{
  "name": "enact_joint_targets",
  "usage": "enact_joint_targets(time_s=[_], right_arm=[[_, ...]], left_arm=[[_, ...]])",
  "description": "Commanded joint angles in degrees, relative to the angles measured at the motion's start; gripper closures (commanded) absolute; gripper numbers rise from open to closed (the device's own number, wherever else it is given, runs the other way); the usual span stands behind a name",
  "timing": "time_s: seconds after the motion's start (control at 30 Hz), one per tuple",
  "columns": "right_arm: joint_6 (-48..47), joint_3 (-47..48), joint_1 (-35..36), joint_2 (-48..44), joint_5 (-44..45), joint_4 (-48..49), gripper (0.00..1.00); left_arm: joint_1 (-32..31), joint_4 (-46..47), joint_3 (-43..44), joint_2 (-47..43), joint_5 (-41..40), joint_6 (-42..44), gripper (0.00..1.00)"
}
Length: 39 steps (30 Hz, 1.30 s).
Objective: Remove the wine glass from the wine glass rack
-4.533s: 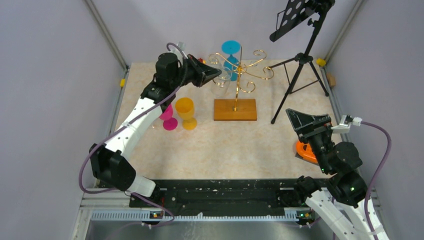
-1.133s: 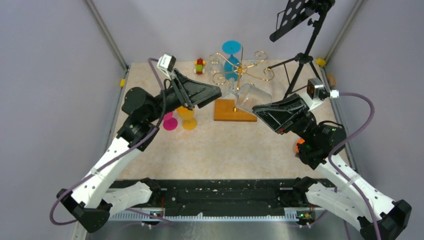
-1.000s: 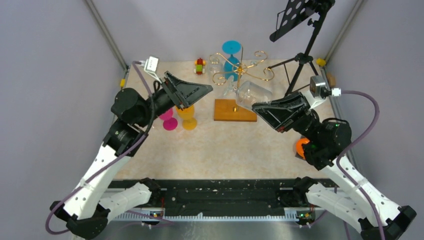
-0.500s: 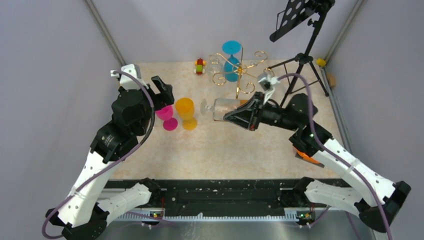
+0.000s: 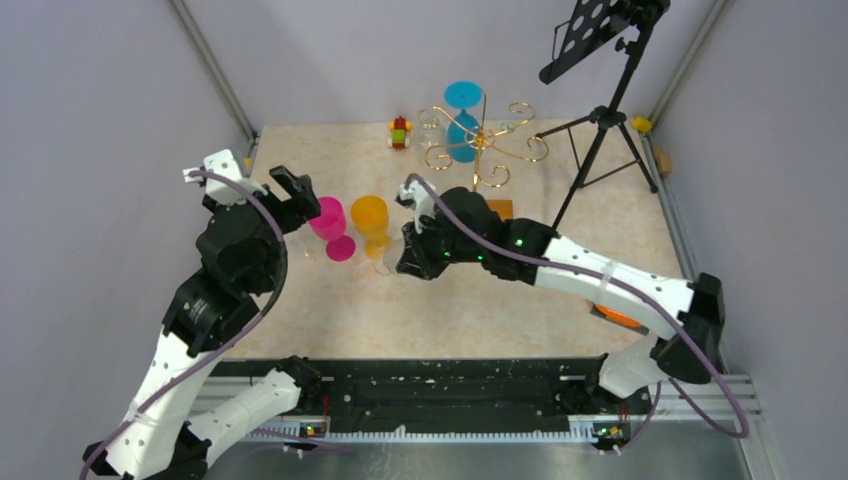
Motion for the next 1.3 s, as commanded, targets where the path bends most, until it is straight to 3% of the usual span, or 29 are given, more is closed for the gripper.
enact_joint_targets(time_s=[0.0,0.17,0.43,0.93,1.27], right_arm=[[-3.2,9.0,1.8,7.0,10.5,-8.0,1.0],[-4.9,14.6,1.7,17.8,15.9,-14.8,1.0],[-6.0,17.8,1.7,26.5,18.7,-17.0,1.0],[-4.7,24.4,1.8,33.6,7.4,-16.6,1.0],[-4.6,31.9,2.2,40.3,7.9,-18.9,0.95]], left_arm=[[0.1,5.9,-2.3,-3.5,-1.5,1.7,0.15],[0.1,6.5,-3.1,-4.3,-0.7,1.9,0.15],[0.1,8.7,-5.8,-5.3,1.3,0.9,0.15],[0.1,10.5,-4.9,-9.2,-5.1,3.0,0.16],[0.1,9.8,-4.5,-9.2,-4.8,3.3,0.16]])
